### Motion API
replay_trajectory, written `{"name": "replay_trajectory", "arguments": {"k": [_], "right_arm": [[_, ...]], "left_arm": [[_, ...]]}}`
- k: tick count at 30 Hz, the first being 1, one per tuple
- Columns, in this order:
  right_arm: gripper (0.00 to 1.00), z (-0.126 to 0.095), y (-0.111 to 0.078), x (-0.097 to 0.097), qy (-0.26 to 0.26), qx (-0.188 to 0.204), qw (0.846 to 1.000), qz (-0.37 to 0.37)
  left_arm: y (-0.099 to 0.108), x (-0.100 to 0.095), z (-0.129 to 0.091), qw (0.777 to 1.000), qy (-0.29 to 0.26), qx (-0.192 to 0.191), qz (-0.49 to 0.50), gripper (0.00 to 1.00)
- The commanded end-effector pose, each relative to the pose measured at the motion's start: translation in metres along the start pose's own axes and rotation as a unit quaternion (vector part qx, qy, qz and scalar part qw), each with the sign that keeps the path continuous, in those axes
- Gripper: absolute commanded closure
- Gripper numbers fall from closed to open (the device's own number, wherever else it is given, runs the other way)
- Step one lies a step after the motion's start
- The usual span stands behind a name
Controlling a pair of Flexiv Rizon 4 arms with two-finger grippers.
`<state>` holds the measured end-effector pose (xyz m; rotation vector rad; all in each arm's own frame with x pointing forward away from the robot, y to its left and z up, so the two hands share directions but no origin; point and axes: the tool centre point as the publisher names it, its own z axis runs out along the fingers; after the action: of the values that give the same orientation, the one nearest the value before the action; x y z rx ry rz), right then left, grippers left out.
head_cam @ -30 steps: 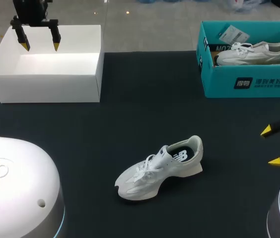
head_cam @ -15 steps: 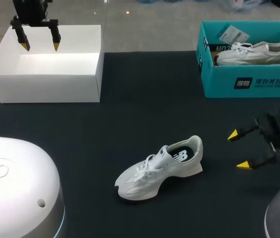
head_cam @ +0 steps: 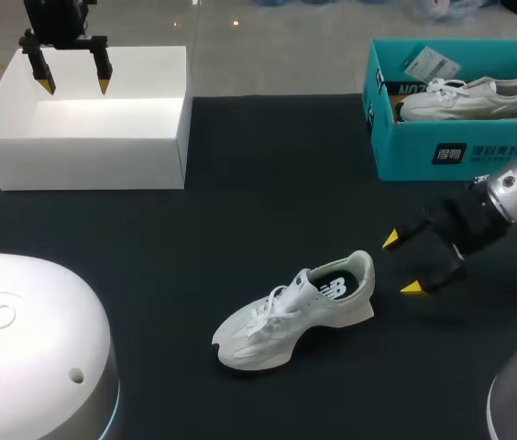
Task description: Take the shoe out of the shoebox, open the shoe tongue, remove and reinsert the insole, then place the shoe into the shoebox
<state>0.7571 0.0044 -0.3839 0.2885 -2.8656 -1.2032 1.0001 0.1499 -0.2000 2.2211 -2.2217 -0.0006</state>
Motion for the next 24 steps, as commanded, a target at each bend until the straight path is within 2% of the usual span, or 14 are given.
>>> {"name": "replay_trajectory", "arguments": {"k": [1, 8, 17, 24], "right_arm": [[0.00, 0.014, -0.002, -0.015, 0.021, -0.012, 1.000, -0.003], [0.00, 0.028, -0.001, -0.015, 0.047, -0.021, 0.999, -0.003], [0.00, 0.042, 0.009, -0.006, 0.076, -0.026, 0.997, -0.004], [0.00, 0.051, 0.012, 0.001, 0.086, -0.044, 0.995, 0.001]], "left_arm": [[0.000, 0.000, 0.000, 1.000, 0.000, 0.000, 0.000, 0.00], [0.000, 0.000, 0.000, 1.000, 0.000, 0.000, 0.000, 0.00], [0.000, 0.000, 0.000, 1.000, 0.000, 0.000, 0.000, 0.00], [0.000, 0.000, 0.000, 1.000, 0.000, 0.000, 0.000, 0.00]]}}
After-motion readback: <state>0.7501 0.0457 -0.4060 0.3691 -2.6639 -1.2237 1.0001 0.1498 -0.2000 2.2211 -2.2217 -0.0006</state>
